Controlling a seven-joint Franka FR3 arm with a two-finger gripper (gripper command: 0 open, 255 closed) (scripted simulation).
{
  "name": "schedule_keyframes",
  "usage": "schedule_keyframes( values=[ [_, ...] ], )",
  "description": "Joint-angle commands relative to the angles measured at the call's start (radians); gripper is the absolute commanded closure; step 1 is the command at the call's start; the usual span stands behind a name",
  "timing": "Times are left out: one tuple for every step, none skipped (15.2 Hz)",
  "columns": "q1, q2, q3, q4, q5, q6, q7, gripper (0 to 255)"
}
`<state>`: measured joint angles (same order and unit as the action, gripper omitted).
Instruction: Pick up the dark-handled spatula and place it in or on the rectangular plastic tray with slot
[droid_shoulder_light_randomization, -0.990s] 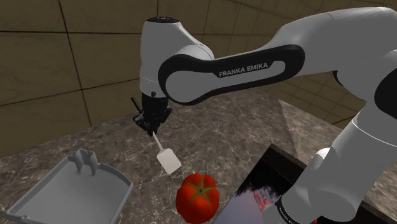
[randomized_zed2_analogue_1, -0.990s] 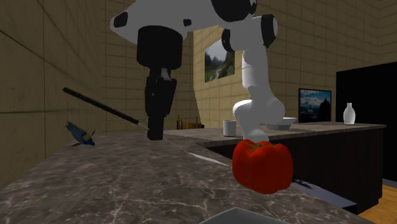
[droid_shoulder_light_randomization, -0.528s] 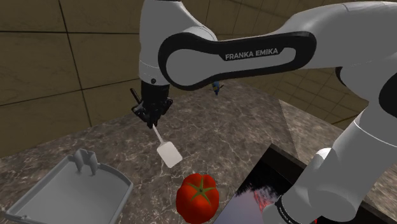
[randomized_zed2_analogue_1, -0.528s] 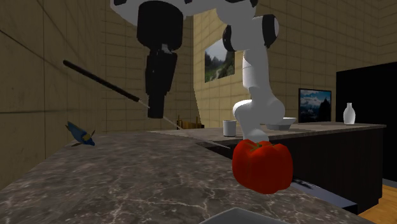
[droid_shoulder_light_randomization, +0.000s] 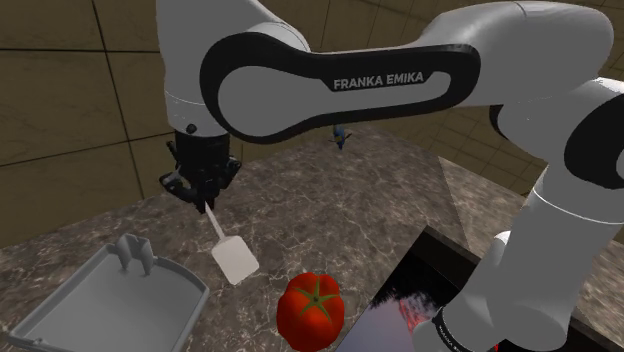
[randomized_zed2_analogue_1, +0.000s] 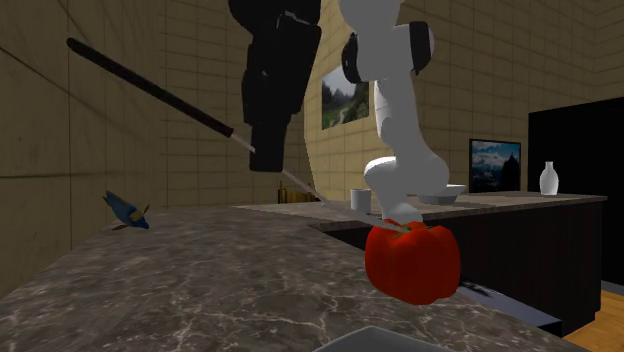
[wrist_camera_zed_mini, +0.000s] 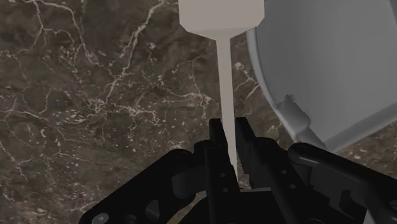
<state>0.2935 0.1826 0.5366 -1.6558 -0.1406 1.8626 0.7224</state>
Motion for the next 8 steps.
schedule_keyframes(
  values=[
    [0.042, 0.066, 0.013, 0.079, -0.039, -0.026, 0.057, 255],
    [0.066, 0.098, 0.018, 0.120, -0.057, -0.042, 0.082, 255],
    [0.090, 0.131, 0.021, 0.164, -0.076, -0.060, 0.106, 255],
    [0.116, 0.165, 0.023, 0.211, -0.094, -0.078, 0.129, 255],
    [0.144, 0.200, 0.024, 0.261, -0.113, -0.098, 0.150, 255],
    [0.174, 0.237, 0.024, 0.314, -0.132, -0.120, 0.170, 255],
    [0.205, 0.276, 0.023, 0.371, -0.150, -0.144, 0.188, 255],
    [0.239, 0.316, 0.020, 0.434, -0.169, -0.170, 0.205, 255]
  ],
)
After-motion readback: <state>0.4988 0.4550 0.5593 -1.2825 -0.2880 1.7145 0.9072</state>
